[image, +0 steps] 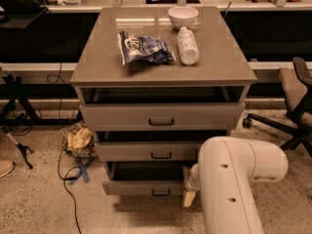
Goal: Open bottom drawer
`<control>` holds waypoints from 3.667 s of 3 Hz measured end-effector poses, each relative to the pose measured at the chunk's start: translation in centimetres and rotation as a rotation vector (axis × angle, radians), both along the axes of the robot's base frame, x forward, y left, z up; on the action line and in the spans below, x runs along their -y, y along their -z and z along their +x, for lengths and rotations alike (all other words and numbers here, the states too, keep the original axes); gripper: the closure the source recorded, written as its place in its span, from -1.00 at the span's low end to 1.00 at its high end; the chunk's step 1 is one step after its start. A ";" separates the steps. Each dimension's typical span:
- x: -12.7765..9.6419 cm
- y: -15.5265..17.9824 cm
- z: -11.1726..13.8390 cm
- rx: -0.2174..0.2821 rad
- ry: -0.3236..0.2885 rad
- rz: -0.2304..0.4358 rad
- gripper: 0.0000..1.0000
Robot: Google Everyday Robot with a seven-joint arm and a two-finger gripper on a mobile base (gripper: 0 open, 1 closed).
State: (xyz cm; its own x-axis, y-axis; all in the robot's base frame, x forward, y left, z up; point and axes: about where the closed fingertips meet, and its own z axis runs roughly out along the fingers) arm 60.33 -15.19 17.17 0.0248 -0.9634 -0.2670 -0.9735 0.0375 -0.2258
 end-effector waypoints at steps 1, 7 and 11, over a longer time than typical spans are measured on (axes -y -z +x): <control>0.9 0.9 -0.3 -0.049 0.023 0.000 -0.62; 3.7 0.8 -3.5 -0.153 0.096 -0.036 0.22; 3.6 1.1 -5.0 -0.175 0.080 -0.054 -1.00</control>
Offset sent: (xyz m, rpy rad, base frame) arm -0.0128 -0.0269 -0.0269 -0.0048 0.1562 -0.0664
